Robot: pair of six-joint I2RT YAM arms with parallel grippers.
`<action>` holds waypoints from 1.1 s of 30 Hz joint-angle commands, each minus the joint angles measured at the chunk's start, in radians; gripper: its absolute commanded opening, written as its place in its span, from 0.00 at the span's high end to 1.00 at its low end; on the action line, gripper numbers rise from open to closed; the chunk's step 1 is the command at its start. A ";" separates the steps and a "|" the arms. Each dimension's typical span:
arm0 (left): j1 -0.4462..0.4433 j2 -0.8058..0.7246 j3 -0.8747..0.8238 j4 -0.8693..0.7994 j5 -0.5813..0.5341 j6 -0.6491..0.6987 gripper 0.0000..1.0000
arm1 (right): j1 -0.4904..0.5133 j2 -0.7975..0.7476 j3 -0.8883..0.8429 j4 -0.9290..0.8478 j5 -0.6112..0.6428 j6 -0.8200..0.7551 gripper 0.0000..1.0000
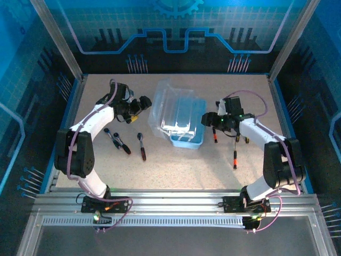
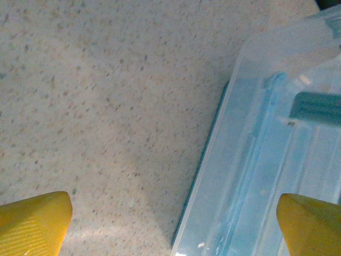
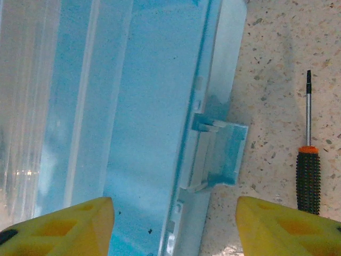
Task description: Pack the tool kit
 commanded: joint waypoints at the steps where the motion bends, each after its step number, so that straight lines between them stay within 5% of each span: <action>1: 0.008 -0.059 -0.031 -0.017 -0.006 -0.001 0.01 | 0.019 0.033 -0.005 0.032 0.007 0.001 0.38; 16: 0.010 -0.099 -0.089 -0.016 -0.128 -0.036 0.01 | 0.032 0.133 0.030 0.064 0.050 0.004 0.48; 33: 0.032 0.029 -0.027 0.001 -0.121 -0.042 0.01 | 0.050 0.190 0.097 0.076 0.081 0.010 0.64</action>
